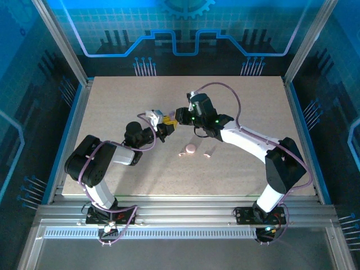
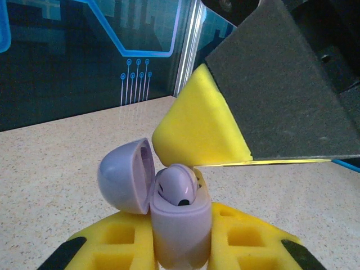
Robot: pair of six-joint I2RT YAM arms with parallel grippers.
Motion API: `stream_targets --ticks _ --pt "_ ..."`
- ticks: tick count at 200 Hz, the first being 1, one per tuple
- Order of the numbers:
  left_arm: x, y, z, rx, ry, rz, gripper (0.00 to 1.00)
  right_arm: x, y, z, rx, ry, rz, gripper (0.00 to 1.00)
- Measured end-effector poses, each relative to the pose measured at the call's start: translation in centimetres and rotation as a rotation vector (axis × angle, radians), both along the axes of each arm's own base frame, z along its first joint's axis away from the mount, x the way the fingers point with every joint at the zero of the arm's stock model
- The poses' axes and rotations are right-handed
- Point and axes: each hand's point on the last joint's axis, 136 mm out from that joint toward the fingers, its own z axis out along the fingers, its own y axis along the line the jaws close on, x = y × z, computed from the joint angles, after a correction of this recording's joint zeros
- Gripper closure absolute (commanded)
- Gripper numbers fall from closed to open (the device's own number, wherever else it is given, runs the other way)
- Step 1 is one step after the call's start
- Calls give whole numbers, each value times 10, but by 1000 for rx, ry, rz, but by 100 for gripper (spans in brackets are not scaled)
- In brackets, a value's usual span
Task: Insert wireless bluetooth earbuds into charging case
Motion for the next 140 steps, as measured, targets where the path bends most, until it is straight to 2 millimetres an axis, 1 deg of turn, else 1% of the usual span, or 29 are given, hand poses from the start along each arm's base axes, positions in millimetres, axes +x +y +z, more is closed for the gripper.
stream_targets --ticks 23,43,56,102,140 --pt "0 0 0 -8 12 -1 90 -1 0 -1 4 -4 0 78" --pt "0 0 0 -8 11 -2 90 -2 0 -1 10 -9 3 72" --pt "-1 0 0 -9 9 -4 90 -3 -1 0 13 -13 4 70" --pt "-2 -1 5 -17 -13 -12 90 -6 0 8 48 -32 22 67" --pt "-3 -2 5 -16 -12 -20 90 -8 -2 8 91 -34 31 63"
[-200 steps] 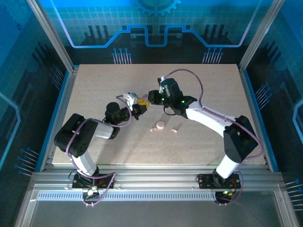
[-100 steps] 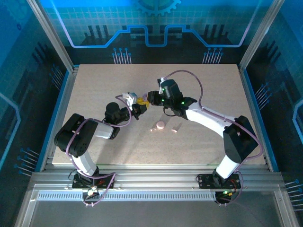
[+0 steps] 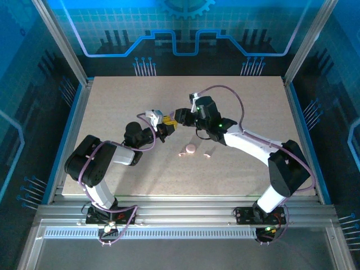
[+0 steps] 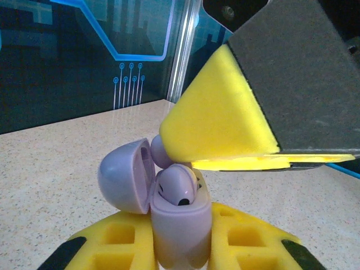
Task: Insert wireless bluetooth earbuds into charging case
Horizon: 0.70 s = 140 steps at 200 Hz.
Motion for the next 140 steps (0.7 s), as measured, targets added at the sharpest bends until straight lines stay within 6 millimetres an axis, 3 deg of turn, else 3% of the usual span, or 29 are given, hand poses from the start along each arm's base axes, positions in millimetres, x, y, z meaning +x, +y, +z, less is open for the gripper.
stream_targets --ticks 140 --pt "-2 -1 7 -10 -30 -13 90 -18 -11 14 86 6 37 53"
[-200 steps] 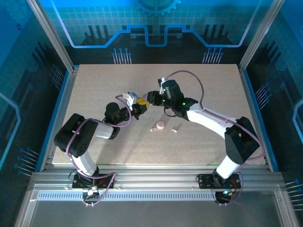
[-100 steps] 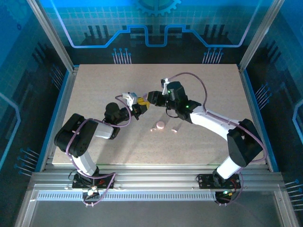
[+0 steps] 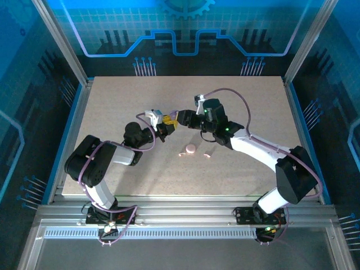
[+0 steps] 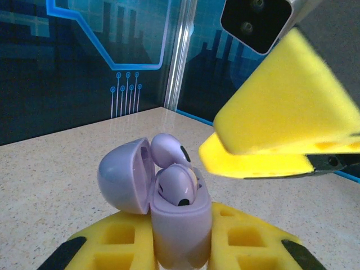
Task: Insert wireless bluetooth earbuds into charging case
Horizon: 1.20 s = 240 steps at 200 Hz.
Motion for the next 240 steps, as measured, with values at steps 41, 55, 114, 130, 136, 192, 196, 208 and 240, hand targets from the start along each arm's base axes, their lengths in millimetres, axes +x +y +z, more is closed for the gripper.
stream_targets --ticks 41,55,114,130,136,192,196,208,240 --pt "-4 -3 1 2 -3 -29 90 -4 -12 27 21 -69 9 57" --pt "-6 -4 2 1 -7 -40 90 -4 -18 36 31 -91 11 60" --pt "-17 -9 11 -1 -37 -102 90 -4 -25 38 46 -64 75 60" --pt "-20 -11 13 -1 -44 -121 90 -3 -24 42 57 -60 99 60" --pt "-21 -11 14 0 -46 -126 90 -4 -25 43 62 -60 106 60" --pt "-28 -13 21 -2 -69 -159 90 -11 -23 40 59 -26 159 61" --pt "-28 -13 21 -2 -69 -161 90 -12 -23 40 59 -23 161 62" --pt "-28 -13 21 -2 -69 -163 89 -14 -22 38 60 -14 172 63" --pt "-28 -13 21 -2 -69 -163 89 -14 -18 32 63 4 192 65"
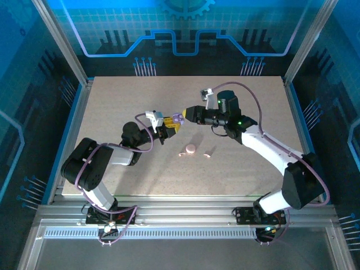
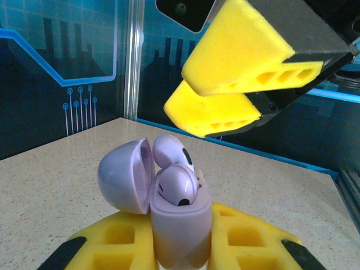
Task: Insert wireless bluetooth earbuds into charging case
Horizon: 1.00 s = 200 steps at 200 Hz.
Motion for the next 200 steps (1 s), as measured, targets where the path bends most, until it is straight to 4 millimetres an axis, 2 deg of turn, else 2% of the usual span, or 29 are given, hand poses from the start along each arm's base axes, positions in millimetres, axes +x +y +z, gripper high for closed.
stream_targets --ticks 120,200 --pt "-1 0 3 -3 -8 0 89 -2 6 -11 3 38 28 66" --pt "-1 0 4 -3 -9 0 89 -6 12 -4 26 19 61 69"
